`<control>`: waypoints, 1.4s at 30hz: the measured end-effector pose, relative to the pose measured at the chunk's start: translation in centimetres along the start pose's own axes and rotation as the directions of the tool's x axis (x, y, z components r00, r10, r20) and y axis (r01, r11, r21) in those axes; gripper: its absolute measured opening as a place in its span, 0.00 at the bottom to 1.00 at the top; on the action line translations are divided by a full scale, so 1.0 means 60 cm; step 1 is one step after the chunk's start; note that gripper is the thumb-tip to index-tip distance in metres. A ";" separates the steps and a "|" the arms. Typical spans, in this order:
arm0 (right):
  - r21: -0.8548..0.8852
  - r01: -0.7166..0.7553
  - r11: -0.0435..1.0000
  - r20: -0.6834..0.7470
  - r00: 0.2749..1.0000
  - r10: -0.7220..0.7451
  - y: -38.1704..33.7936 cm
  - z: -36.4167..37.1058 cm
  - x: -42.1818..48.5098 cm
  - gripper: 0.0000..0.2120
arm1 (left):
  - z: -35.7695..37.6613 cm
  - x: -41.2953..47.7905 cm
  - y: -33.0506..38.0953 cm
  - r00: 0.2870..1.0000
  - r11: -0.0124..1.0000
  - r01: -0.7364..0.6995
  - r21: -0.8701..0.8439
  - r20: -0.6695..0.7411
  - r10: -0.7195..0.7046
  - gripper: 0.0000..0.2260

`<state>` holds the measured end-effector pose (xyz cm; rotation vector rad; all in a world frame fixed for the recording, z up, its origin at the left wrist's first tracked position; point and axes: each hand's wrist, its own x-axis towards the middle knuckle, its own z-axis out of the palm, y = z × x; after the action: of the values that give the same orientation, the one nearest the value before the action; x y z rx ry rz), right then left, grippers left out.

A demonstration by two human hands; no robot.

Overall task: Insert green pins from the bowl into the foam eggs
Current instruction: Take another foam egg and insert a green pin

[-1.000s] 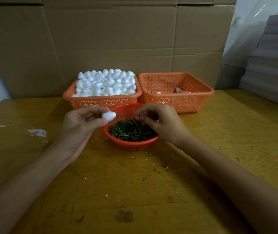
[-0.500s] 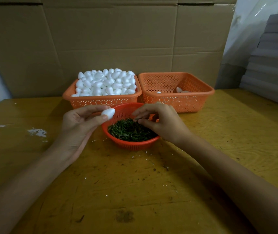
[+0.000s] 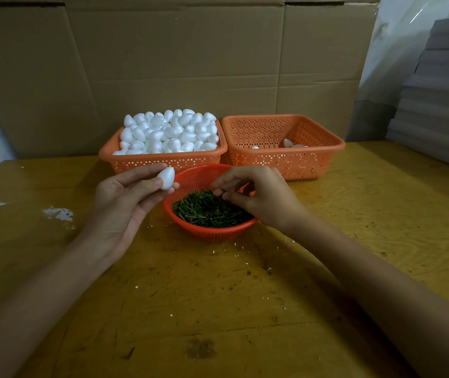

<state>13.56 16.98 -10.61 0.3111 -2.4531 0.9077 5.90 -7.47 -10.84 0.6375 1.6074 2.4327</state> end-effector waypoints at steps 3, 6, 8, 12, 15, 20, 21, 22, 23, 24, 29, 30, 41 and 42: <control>-0.037 -0.010 0.999 -0.012 1.000 0.010 -0.001 0.000 0.000 0.11 | 0.000 0.000 0.000 1.000 1.000 0.005 -0.004 -0.001 -0.005 0.10; -0.049 -0.024 0.998 -0.023 0.999 0.023 0.001 0.000 0.001 0.11 | -0.002 0.001 0.001 1.000 1.000 0.014 -0.017 -0.006 -0.014 0.10; -0.042 -0.025 0.999 -0.017 1.000 0.024 0.002 0.000 0.001 0.11 | -0.002 0.002 0.000 1.000 1.000 0.018 -0.022 -0.007 -0.018 0.11; -0.019 -0.020 1.000 0.022 1.000 0.020 0.002 0.000 0.001 0.11 | -0.004 0.004 0.000 1.000 1.000 0.023 -0.016 -0.011 -0.023 0.14; 0.002 -0.019 1.000 0.032 0.999 0.019 0.000 -0.001 0.001 0.10 | -0.001 0.003 0.001 0.999 0.999 0.021 -0.024 -0.025 -0.022 0.12; 0.000 -0.027 1.000 0.012 1.000 0.027 -0.001 0.001 0.001 0.08 | 0.002 0.001 0.002 0.999 0.999 0.026 -0.047 -0.024 -0.028 0.11; -0.003 -0.028 1.000 0.008 1.000 0.028 -0.002 0.001 0.000 0.08 | 0.002 0.001 0.002 0.999 0.999 0.026 -0.047 -0.022 -0.027 0.11; -0.005 -0.029 1.000 0.004 1.000 0.029 -0.002 0.001 0.000 0.08 | 0.002 0.001 0.002 0.999 0.998 0.026 -0.048 -0.019 -0.027 0.11; -0.010 -0.029 1.000 0.003 1.000 0.029 -0.003 0.001 0.000 0.08 | 0.002 0.001 0.003 1.000 0.998 0.026 -0.051 -0.016 -0.026 0.10; -0.015 -0.029 0.999 0.003 1.000 0.029 -0.003 0.001 0.000 0.07 | 0.001 0.001 0.003 1.000 0.998 0.024 -0.053 -0.013 -0.024 0.09; -0.036 -0.020 0.999 -0.009 1.000 0.020 -0.007 0.000 -0.001 0.05 | -0.003 0.003 0.000 1.000 0.999 0.011 -0.046 0.010 -0.011 0.10; -0.044 -0.017 0.999 -0.009 1.000 0.017 -0.008 0.000 -0.001 0.04 | -0.005 0.004 -0.001 1.000 0.999 0.009 -0.046 0.016 -0.008 0.10; -0.128 0.065 0.990 -0.024 0.997 -0.068 -0.010 -0.005 0.000 0.03 | -0.007 0.004 -0.004 0.997 1.000 -0.028 0.003 0.074 0.028 0.13; -0.157 0.073 0.985 -0.028 0.997 -0.078 -0.010 -0.006 0.000 0.03 | -0.007 0.004 -0.004 0.997 1.000 -0.026 0.000 0.076 0.026 0.13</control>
<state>13.92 16.77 -10.05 0.3275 -2.4458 0.6791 5.48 -7.67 -11.13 0.7458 1.5805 2.3955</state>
